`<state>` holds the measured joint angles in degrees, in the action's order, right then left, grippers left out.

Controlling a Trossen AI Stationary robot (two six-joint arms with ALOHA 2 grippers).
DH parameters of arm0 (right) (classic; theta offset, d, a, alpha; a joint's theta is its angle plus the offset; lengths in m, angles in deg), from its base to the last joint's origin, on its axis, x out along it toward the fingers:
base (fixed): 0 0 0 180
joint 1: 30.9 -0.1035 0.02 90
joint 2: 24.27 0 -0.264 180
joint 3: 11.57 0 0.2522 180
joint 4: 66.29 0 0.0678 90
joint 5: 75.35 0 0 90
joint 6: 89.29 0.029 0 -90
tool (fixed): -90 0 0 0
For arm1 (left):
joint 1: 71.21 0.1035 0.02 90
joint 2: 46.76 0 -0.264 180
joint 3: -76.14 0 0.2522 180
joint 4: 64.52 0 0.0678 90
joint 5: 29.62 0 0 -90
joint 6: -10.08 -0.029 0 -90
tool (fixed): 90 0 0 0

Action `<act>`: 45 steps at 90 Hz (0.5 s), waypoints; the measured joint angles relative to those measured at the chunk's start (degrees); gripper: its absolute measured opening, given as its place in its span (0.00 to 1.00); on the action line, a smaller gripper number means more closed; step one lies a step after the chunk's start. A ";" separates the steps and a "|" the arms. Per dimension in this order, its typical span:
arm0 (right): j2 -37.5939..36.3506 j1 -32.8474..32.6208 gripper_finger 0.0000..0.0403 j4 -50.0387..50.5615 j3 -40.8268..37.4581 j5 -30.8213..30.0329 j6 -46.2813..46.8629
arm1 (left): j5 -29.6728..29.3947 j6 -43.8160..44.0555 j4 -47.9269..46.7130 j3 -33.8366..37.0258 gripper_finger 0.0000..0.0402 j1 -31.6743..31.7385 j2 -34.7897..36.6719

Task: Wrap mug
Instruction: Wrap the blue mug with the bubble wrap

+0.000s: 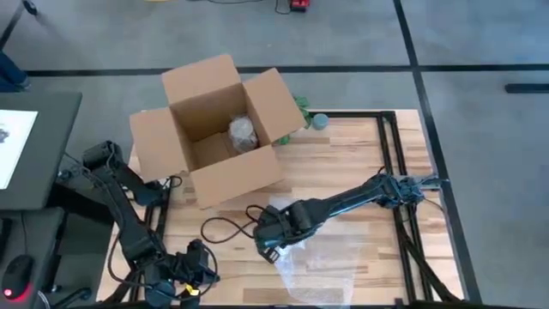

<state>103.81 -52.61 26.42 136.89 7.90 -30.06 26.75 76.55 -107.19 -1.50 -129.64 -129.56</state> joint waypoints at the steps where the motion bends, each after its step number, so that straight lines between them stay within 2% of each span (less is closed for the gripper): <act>1: -0.38 -0.18 0.01 0.55 0.05 -0.32 0.26 | 0.00 -0.08 -0.01 0.00 0.00 0.00 0.00; 13: -2.92 -2.09 0.08 10.67 0.14 -8.22 3.88 | 0.02 -0.32 0.01 0.00 0.00 -0.02 0.00; 19: -2.95 -1.91 0.14 10.65 -0.68 -9.57 4.49 | 0.02 -0.34 0.03 -0.02 0.00 -0.02 0.00; 34: -3.14 1.51 0.28 8.88 -3.92 -6.53 2.40 | 0.04 -0.35 0.02 -0.02 0.00 -0.02 0.00; 45: -2.66 4.31 0.42 5.33 -8.73 -1.94 0.14 | 0.07 -0.34 0.04 -0.02 0.00 -0.02 0.00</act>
<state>101.14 -48.30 31.75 128.16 5.96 -29.92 26.82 76.21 -107.15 -1.52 -129.66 -129.56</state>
